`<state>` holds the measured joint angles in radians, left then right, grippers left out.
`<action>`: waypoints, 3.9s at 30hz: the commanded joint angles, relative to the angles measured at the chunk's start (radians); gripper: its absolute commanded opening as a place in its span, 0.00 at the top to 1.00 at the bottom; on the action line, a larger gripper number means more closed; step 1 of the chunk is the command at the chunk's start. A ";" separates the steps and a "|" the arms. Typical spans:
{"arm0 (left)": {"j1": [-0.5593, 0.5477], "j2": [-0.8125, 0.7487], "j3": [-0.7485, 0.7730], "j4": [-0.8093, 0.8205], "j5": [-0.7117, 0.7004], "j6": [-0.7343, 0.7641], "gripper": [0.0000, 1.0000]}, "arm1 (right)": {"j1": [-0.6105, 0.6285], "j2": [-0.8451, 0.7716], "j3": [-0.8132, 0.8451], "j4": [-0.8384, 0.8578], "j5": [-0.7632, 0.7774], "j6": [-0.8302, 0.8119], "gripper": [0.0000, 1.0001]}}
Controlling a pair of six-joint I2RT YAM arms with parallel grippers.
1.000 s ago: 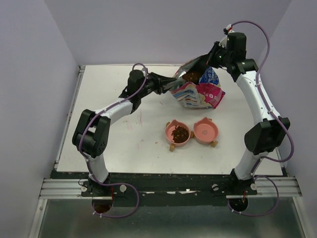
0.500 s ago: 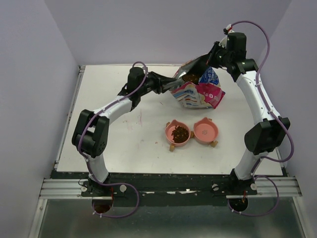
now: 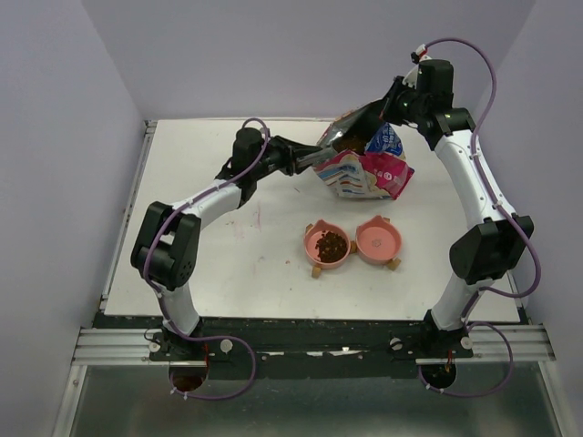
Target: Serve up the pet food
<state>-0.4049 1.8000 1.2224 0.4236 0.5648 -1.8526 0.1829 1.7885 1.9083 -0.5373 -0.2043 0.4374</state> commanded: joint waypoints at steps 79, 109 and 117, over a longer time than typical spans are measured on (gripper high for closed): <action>0.089 -0.398 -0.526 0.575 0.172 -0.191 1.00 | -0.014 -0.017 0.123 0.099 -0.001 -0.034 1.00; -0.164 -0.173 -0.561 0.704 0.198 -0.137 1.00 | -0.014 -0.034 0.110 0.102 -0.003 -0.042 1.00; -0.178 -0.117 -0.569 0.663 0.241 -0.074 1.00 | -0.013 -0.041 0.104 0.100 0.005 -0.045 1.00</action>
<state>-0.5716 1.6615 0.6411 1.0569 0.7612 -1.9797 0.1772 1.8198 1.9682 -0.5793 -0.1967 0.3912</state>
